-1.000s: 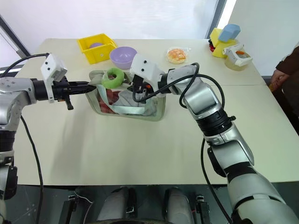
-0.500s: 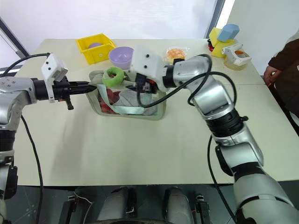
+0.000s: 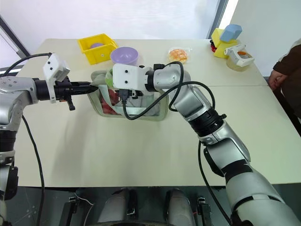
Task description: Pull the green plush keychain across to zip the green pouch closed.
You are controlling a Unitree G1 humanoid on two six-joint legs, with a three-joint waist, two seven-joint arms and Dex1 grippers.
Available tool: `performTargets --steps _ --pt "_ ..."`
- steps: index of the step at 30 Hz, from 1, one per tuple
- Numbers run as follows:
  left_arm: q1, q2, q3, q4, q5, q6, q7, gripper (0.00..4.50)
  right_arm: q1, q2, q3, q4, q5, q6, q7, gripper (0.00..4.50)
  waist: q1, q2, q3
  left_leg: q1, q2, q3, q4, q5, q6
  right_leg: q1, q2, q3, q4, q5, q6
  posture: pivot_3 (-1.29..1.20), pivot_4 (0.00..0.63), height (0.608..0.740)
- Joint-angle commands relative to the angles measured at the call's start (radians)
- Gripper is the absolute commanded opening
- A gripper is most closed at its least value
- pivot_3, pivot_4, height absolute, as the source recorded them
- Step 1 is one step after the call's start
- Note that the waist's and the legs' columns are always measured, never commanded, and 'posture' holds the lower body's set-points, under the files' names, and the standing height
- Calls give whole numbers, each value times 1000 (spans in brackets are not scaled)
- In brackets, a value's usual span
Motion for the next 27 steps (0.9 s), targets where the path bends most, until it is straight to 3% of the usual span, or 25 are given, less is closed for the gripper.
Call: performTargets --steps 1,3,5,6,8,12,16,21,27 --pt "-29 1 15 -23 -1 -5 5 92 -26 19 -56 -30 43 29 22 1984 0 0 0 0 0 0 0 0 0 0 0 0 0 0 0 0 150 739" --pt "-29 -1 13 -21 1 -8 8 92 -27 18 -81 -50 68 66 36 1285 2 0 0 0 0 0 0 0 0 0 0 0 0 0 0 0 150 739" --pt "-29 -5 11 -16 4 -11 9 92 -28 22 -120 -82 112 143 43 182 2 0 0 0 0 0 0 0 0 0 0 0 0 0 0 0 150 739" --pt "-29 -6 11 -14 6 -13 9 92 -29 24 -137 -98 132 183 46 79 2 0 0 0 0 0 0 0 0 0 0 0 0 0 0 0 150 739" --pt "-27 -9 10 -13 8 -15 10 92 -27 20 -159 -127 163 250 52 79 2 0 0 0 0 0 0 0 0 0 0 0 0 0 0 0 150 739" --pt "-28 -18 4 3 19 -27 9 92 -45 30 -342 -173 339 620 0 79 6 0 0 0 0 0 0 0 0 1 0 0 0 0 0 0 150 739" --pt "-22 -18 9 4 22 -31 8 92 -56 -19 -459 -178 375 792 -98 79 6 0 0 0 0 -1 0 0 0 1 0 0 0 0 0 0 150 739" --pt "13 -10 17 -10 20 -30 8 92 30 -189 -528 -261 337 885 -213 79 7 0 0 -1 -1 -1 0 0 1 1 -1 -1 -1 0 0 0 150 739" --pt "30 -10 23 -24 13 -18 13 92 168 -300 -549 -389 312 937 -316 79 2 1 0 1 0 0 -1 0 0 0 0 0 0 0 0 0 150 739"
